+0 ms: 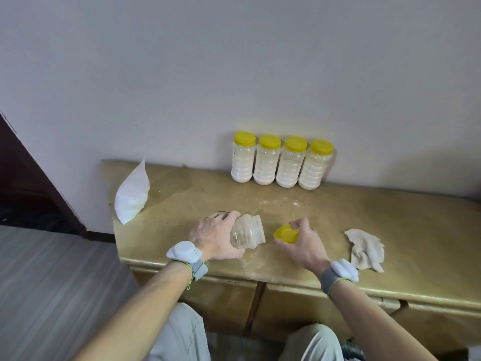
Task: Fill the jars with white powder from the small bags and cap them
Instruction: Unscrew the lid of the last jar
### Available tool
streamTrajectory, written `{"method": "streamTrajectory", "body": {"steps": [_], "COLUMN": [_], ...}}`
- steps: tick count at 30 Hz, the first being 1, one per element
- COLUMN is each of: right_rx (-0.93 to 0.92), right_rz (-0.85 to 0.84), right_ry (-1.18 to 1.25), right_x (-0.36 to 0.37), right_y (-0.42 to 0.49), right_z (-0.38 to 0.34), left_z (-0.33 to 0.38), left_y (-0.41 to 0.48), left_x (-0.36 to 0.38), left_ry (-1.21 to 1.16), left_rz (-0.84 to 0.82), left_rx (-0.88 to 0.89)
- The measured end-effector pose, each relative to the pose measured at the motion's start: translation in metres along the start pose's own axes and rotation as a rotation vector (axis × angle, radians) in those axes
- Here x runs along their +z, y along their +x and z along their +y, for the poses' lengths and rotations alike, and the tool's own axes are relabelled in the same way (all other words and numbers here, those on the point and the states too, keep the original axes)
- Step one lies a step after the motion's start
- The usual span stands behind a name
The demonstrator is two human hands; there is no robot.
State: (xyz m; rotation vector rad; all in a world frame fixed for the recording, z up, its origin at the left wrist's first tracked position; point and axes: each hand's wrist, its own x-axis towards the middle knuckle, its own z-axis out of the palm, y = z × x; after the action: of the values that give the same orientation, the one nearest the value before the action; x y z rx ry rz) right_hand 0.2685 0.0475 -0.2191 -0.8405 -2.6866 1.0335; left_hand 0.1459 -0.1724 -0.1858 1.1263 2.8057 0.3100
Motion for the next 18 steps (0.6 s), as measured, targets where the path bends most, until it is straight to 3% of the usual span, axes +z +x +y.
{"method": "streamTrajectory", "body": {"steps": [2,4,7,10,18], "right_rx": [-0.022,-0.037,-0.132,-0.232,-0.283], "right_rz": [-0.051,-0.063,-0.024,-0.133,-0.250], "right_ry": [-0.217,-0.271,-0.149,-0.006,-0.087], "right_x": [0.005,0.005,-0.004,-0.020,-0.032], "right_y": [-0.004,-0.007,-0.007,-0.010,-0.013], "right_z": [0.006,0.003,-0.011,-0.034,-0.066], "left_z": [0.000,0.000,0.000,0.002,0.001], "left_y": [0.000,0.000,0.000,0.000,-0.002], "left_x": [0.001,0.002,0.002,0.002,0.001], "left_ry": [0.012,0.017,0.004,0.016,0.043], "left_rz": [-0.008,-0.010,-0.013,-0.013,-0.004], "left_rx": [-0.002,-0.003,-0.012,-0.005,0.016]}}
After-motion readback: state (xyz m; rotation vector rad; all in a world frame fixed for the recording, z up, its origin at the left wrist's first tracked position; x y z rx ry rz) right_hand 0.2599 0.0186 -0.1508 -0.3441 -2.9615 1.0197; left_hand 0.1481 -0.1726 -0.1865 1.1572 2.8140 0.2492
